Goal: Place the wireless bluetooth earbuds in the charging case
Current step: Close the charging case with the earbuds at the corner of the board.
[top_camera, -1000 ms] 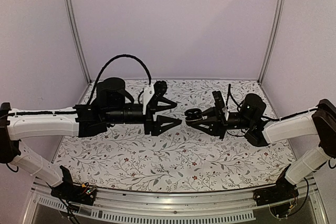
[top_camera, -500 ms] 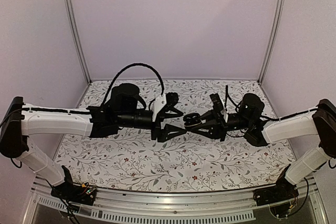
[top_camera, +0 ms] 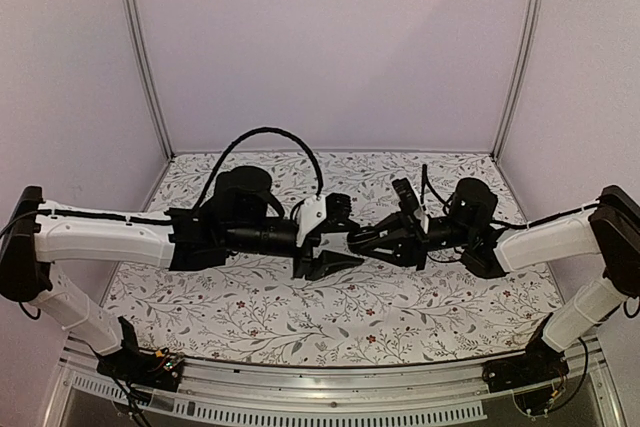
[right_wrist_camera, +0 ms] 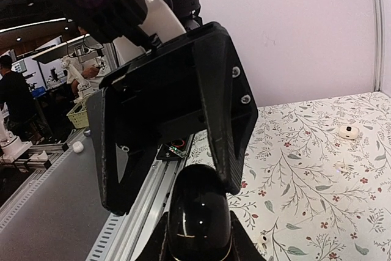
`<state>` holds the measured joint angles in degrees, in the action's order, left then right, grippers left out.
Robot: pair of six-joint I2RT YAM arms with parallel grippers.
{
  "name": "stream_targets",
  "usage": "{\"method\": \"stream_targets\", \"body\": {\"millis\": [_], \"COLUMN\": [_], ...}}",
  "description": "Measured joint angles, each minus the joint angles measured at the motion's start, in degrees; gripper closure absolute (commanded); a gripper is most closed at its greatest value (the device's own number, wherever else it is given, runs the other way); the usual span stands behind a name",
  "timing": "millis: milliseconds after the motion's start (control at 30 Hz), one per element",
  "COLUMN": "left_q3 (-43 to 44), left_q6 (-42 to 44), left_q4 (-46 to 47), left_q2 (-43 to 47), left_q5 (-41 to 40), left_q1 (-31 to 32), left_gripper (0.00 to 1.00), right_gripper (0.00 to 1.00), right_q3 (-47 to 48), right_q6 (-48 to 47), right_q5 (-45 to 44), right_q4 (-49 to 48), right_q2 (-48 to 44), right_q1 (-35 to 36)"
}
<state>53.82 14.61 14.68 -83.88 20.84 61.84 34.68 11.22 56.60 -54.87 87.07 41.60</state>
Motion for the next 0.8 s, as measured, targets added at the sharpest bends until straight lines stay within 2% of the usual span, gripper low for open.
{"method": "stream_targets", "body": {"millis": [133,200,367,400,433,467,800], "left_q3": [0.0,0.0,-0.9,-1.4,-2.2,-3.1,-8.2], "left_q6": [1.7,2.1,0.5,-0.1,-1.1,-2.1,-16.4], "left_q4": [-0.7,-1.0,-0.7,-0.3,0.1,0.8,6.8], "left_q2": [0.0,0.0,0.9,1.6,2.5,3.5,7.8], "left_q5": [-2.4,-3.2,-5.3,-5.9,-6.5,-7.3,-14.1], "left_q1": [0.8,1.0,0.9,0.6,0.2,-0.3,-9.9], "left_gripper": [0.41,0.39,0.22,0.16,0.06,0.01,0.0], "right_gripper": [1.0,1.0,1.0,1.0,1.0,1.0,0.95], "right_q3": [0.2,0.2,0.3,0.3,0.4,0.5,5.1], "right_q6": [1.0,1.6,3.3,3.6,3.9,4.2,4.6], "right_q5": [0.5,0.6,-0.8,-1.5,-2.4,-3.5,-9.8], "right_q4": [-0.5,-0.5,-0.7,-0.5,-0.2,0.5,12.4], "right_q2": [1.1,1.3,1.6,1.6,1.7,1.8,3.9], "right_q1": [0.1,0.1,-0.7,-1.3,-2.0,-2.9,-12.6]}}
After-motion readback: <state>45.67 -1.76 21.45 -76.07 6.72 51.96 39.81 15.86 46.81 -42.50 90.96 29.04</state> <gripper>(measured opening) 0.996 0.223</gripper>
